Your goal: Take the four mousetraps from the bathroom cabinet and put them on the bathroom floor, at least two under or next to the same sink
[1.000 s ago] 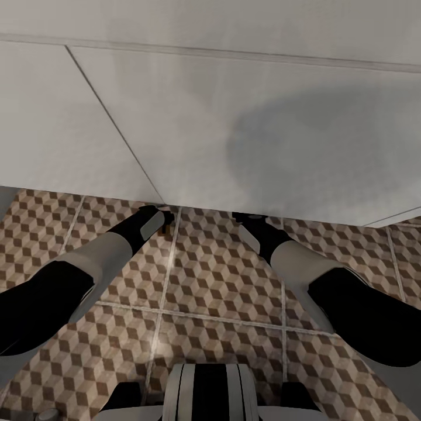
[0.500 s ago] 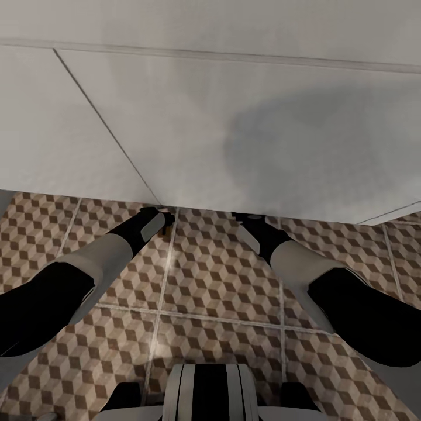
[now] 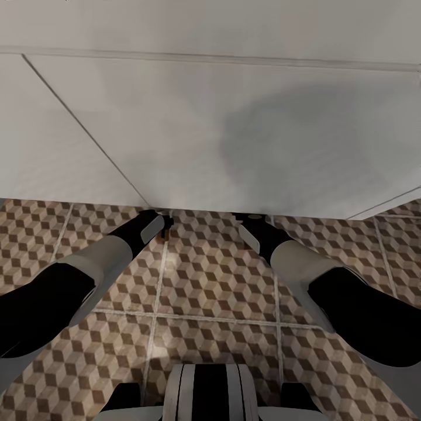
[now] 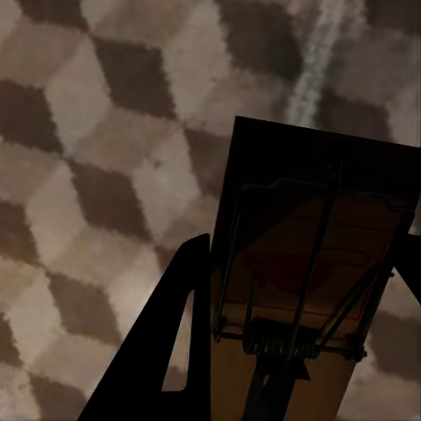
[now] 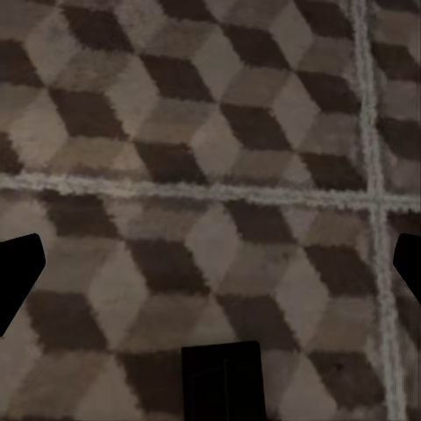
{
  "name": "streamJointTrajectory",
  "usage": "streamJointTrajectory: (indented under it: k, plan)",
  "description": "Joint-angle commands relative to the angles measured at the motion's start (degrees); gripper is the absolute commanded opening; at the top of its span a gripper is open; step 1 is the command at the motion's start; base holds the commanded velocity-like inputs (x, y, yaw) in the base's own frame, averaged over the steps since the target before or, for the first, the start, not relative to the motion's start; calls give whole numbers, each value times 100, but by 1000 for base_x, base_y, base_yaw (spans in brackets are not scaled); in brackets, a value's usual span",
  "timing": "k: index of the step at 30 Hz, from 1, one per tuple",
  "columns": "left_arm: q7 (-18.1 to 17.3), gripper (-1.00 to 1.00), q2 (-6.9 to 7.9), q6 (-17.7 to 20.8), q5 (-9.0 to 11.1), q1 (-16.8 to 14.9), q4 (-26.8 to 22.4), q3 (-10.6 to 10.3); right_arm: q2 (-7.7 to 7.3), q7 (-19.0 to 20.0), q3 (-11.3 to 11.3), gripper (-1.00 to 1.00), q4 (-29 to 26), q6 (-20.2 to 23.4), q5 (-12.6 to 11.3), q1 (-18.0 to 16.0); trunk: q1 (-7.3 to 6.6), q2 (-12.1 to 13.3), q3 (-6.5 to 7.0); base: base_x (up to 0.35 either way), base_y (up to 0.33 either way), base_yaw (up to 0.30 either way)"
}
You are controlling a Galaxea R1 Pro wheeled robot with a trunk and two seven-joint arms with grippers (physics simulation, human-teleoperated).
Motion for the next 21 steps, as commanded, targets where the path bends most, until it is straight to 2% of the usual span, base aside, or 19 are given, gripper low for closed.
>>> streamJointTrajectory:
  k: [1,21]
  plan:
    - [63,-100,2,59,15,-85,-227,-73,0,-31,13,100,-8,41,-11,-73,-2,-2,-1,0,0,-45]
    - [63,-100,2,57,15,-85,-229,-73,0,-31,13,100,-22,41,-11,-73,-2,-2,-75,0,0,-20]
